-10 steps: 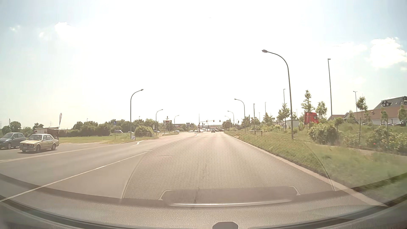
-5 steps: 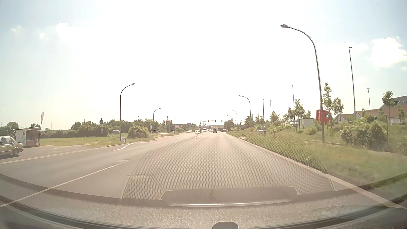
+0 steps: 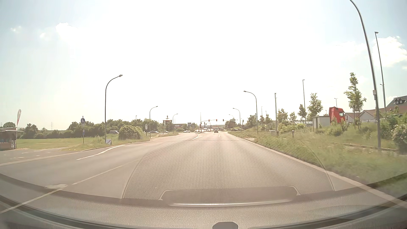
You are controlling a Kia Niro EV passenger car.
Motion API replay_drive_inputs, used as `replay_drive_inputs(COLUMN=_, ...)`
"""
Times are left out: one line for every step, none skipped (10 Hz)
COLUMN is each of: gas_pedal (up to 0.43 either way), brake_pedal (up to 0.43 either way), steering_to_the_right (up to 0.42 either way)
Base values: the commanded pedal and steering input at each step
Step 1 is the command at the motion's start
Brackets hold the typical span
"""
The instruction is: Follow the waypoints while adhering to traffic rules and regulations
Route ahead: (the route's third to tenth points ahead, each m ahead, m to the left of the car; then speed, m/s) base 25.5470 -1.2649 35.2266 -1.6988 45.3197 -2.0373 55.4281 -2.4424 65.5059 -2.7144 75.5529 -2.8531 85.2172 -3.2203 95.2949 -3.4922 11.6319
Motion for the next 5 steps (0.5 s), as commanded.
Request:
replay_drive_inputs(gas_pedal=0.079, brake_pedal=0.000, steering_to_the_right=-0.002)
replay_drive_inputs(gas_pedal=0.079, brake_pedal=0.000, steering_to_the_right=-0.002)
replay_drive_inputs(gas_pedal=0.079, brake_pedal=0.000, steering_to_the_right=-0.001)
replay_drive_inputs(gas_pedal=0.079, brake_pedal=0.000, steering_to_the_right=-0.001)
replay_drive_inputs(gas_pedal=0.079, brake_pedal=0.000, steering_to_the_right=-0.001)
